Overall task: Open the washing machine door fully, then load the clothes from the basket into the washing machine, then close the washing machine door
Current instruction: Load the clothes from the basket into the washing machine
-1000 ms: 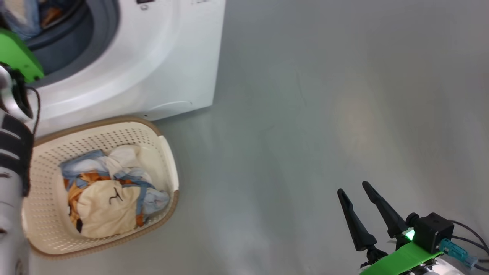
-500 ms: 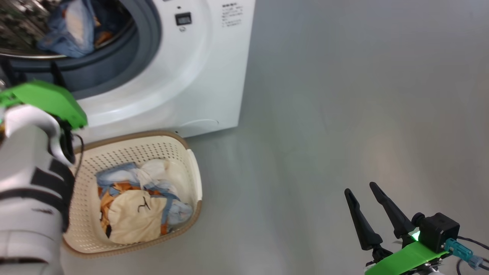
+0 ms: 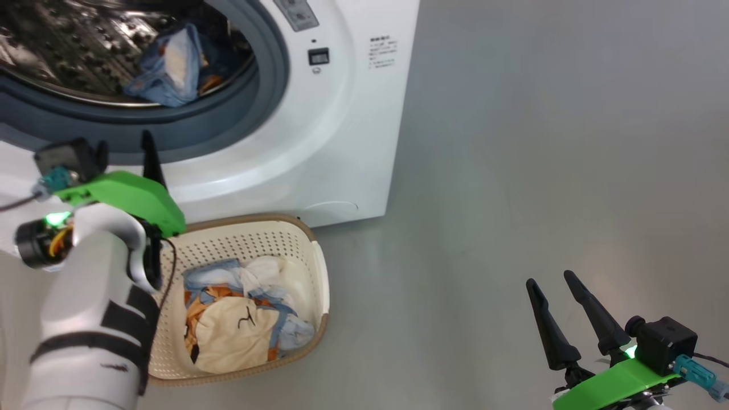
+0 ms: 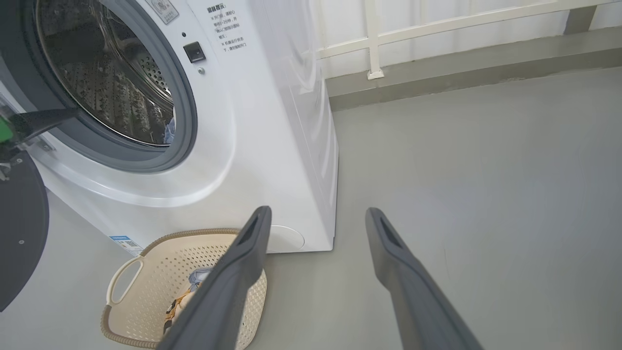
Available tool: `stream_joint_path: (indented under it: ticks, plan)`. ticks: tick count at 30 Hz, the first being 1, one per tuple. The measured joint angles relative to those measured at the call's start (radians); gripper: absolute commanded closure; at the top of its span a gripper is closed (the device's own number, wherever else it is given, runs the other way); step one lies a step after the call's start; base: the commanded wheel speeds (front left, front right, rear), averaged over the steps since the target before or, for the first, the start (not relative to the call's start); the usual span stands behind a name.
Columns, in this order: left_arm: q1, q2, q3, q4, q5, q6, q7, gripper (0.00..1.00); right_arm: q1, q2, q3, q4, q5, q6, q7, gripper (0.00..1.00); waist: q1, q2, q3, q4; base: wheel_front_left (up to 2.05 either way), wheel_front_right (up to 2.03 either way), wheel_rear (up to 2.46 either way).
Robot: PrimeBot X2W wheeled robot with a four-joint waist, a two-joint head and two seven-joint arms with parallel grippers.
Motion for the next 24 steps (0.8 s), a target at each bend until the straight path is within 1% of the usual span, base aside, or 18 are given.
stream_joint_path:
  ticks: [3, 12, 15, 24]
  plan:
    - [0.027, -0.009, -0.004, -0.024, 0.004, -0.001, 0.0, 0.0, 0.001, 0.0, -0.005, 0.0, 0.0, 0.0, 0.0, 0.0, 0.0, 0.0, -0.014, 0.008, 0.0, 0.0, 0.0]
    - [0.179, -0.033, -0.008, -0.14, 0.019, -0.034, -0.004, 0.0, 0.036, 0.001, -0.023, 0.005, -0.002, 0.0, 0.0, 0.0, 0.0, 0.0, -0.081, 0.04, 0.0, 0.0, 0.0]
    - [0.244, -0.045, -0.008, -0.186, 0.019, -0.035, -0.004, 0.0, 0.046, 0.001, -0.023, 0.007, -0.003, 0.0, 0.0, 0.0, 0.0, 0.0, -0.1, 0.048, 0.0, 0.0, 0.0]
    - [0.493, -0.044, 0.017, -0.37, 0.02, -0.035, -0.004, 0.0, 0.078, 0.001, -0.023, 0.016, -0.003, 0.0, 0.0, 0.0, 0.0, 0.0, -0.164, 0.052, 0.0, 0.0, 0.0]
